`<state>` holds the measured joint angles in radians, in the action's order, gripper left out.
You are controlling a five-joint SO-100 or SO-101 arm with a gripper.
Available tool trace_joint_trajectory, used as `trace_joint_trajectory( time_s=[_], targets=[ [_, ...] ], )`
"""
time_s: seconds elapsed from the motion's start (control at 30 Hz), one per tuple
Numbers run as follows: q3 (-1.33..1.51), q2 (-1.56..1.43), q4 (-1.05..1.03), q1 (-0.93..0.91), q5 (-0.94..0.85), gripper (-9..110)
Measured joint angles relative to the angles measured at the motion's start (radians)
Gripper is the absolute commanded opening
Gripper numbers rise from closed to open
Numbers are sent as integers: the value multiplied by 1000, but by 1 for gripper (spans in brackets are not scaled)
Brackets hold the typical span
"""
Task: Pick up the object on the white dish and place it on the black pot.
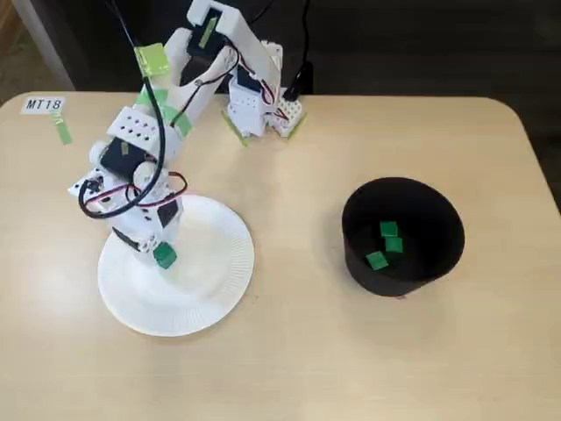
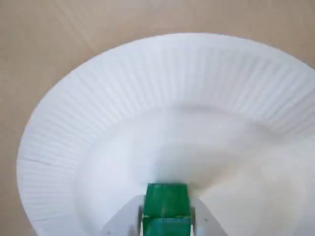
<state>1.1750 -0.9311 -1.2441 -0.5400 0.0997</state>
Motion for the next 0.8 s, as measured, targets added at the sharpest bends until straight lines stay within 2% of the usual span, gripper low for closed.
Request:
trace_joint_trajectory(
  time_s=[0.2,0.4,0.5,0.8],
  targets=[
    [-175,-31,-150,46,-2,0],
    [-557,-52,-383,175,18,0],
    [-638,-121,-426,275,28,0],
    [-647,-281,-440,689,28,0]
  ],
)
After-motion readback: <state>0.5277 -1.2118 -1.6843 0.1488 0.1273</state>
